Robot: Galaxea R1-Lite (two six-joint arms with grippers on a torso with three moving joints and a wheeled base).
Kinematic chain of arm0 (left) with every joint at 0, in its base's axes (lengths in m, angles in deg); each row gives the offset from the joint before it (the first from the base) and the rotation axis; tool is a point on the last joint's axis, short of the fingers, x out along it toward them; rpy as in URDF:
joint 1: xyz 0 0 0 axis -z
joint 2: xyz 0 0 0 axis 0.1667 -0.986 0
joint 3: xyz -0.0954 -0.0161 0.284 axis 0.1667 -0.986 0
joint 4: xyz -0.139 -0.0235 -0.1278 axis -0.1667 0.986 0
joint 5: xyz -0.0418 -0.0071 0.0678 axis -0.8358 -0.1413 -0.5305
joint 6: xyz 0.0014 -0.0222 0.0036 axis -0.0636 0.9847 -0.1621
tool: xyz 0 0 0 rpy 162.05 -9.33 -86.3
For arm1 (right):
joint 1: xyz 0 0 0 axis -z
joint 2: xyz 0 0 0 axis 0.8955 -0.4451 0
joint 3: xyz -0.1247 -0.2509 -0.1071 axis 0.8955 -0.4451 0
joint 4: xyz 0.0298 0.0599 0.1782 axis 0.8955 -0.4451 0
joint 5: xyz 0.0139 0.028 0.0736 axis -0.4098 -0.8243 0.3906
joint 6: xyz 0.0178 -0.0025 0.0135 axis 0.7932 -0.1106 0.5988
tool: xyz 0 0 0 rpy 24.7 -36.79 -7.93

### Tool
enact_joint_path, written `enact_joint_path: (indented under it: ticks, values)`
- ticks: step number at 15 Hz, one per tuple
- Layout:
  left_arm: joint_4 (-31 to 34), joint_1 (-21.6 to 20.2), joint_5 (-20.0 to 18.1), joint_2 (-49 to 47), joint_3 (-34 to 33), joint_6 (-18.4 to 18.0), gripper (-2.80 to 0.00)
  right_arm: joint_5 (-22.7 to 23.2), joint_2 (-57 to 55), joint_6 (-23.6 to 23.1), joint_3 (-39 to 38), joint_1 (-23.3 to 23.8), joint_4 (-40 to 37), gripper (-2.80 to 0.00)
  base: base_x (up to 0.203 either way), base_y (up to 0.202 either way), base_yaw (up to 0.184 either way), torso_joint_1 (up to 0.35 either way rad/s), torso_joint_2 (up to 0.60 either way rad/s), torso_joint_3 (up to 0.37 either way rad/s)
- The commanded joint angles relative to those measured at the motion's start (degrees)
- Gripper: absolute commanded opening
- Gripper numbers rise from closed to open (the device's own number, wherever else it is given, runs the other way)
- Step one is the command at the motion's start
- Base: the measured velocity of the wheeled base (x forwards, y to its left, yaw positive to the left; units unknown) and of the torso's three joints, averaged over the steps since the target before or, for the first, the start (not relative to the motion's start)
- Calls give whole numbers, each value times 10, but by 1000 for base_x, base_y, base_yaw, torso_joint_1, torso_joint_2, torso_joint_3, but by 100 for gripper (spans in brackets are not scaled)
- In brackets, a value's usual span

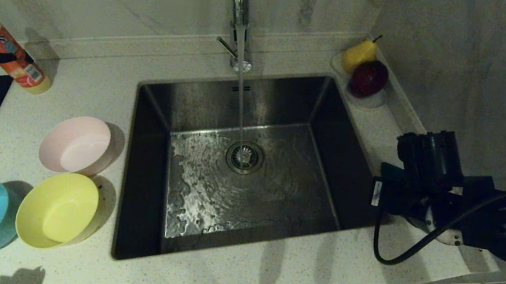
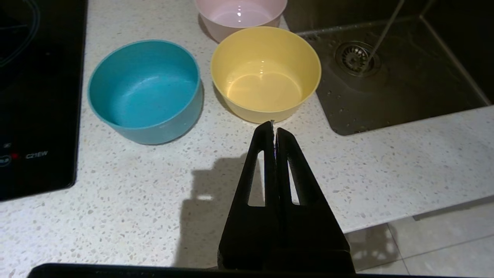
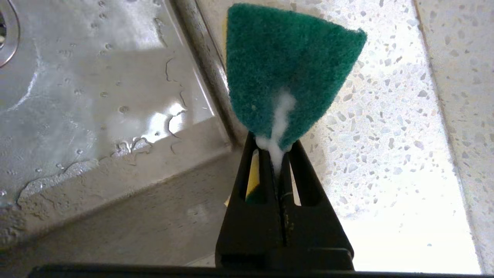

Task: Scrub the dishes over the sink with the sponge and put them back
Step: Pick up a bowl and the sponge

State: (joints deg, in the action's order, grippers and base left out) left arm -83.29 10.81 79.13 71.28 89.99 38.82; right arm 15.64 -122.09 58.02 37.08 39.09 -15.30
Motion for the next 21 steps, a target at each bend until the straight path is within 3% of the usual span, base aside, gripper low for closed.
enact_joint_path:
  ticks: [1, 7, 15, 19, 21]
  values:
    - [-1, 0, 0, 0, -23, 0, -280, -3, 10, 2, 2, 3, -1, -280, 0, 0, 0, 0, 0, 0]
    - [-1, 0, 0, 0, -23, 0, -280, 4, 107, -3, 20, -5, -80, -280, 0, 0, 0, 0, 0, 0]
    - [0, 0, 0, 0, -23, 0, -280, 201, 241, -57, 16, -45, -207, -280, 0, 0, 0, 0, 0, 0]
    - [-1, 0, 0, 0, -23, 0, -280, 263, 278, -70, 20, -80, -257, -280, 0, 0, 0, 0, 0, 0]
    - [-1, 0, 0, 0, -23, 0, -280, 274, 282, -72, 21, -103, -261, -280, 0, 0, 0, 0, 0, 0]
